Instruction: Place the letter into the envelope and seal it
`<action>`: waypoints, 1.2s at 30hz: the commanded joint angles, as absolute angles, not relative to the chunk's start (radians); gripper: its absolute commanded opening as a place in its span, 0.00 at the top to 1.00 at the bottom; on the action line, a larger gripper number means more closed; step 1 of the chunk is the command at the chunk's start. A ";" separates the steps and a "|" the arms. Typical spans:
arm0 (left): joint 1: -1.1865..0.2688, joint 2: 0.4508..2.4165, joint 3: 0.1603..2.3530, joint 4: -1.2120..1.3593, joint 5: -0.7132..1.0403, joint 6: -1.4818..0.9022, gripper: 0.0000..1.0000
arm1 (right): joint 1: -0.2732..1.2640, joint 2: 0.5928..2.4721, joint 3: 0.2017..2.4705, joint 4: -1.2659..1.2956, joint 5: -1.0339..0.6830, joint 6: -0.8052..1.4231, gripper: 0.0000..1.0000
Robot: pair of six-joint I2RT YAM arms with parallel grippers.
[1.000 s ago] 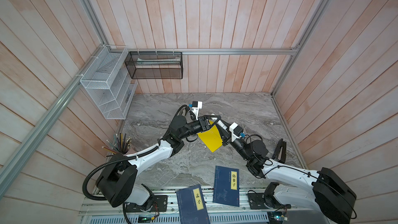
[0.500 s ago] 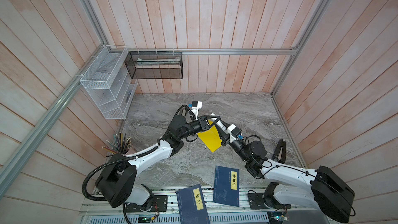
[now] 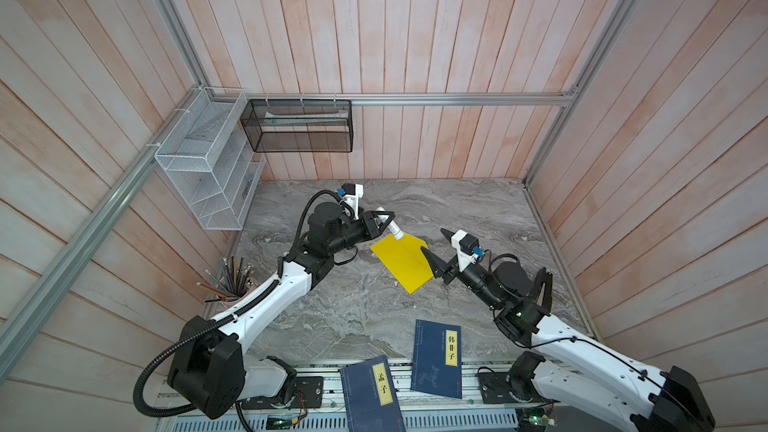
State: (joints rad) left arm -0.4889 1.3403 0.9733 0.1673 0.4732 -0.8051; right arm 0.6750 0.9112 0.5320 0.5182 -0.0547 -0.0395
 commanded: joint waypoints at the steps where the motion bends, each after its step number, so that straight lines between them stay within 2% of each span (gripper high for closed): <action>1: -0.479 1.341 0.980 0.004 0.479 -0.721 1.00 | 0.540 0.966 0.655 0.211 -0.135 0.140 0.32; 7: -0.478 1.396 0.918 -0.004 0.522 -0.743 1.00 | 0.388 1.256 0.911 -0.060 -0.290 0.258 0.40; 14: -0.484 1.478 0.887 0.047 0.548 -0.774 1.00 | 0.311 1.550 1.106 -0.139 -0.413 0.296 0.47; 18: -0.485 1.536 0.883 0.065 0.554 -0.779 1.00 | 0.271 1.703 1.219 -0.225 -0.453 0.292 0.67; 21: -0.490 1.576 0.897 0.061 0.547 -0.770 1.00 | 0.267 1.804 1.295 -0.299 -0.435 0.267 0.71; 27: -0.489 1.681 0.935 0.072 0.558 -0.765 1.00 | 0.261 1.950 1.407 -0.374 -0.521 0.253 0.65; 36: -0.491 1.783 0.978 0.104 0.571 -0.772 1.00 | 0.287 2.037 1.431 -0.398 -0.571 0.220 0.56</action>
State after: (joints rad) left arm -0.4870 1.7657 0.9340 0.0662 0.5510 -0.7753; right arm 0.2714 2.0075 1.4078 -0.3573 -0.5358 0.2504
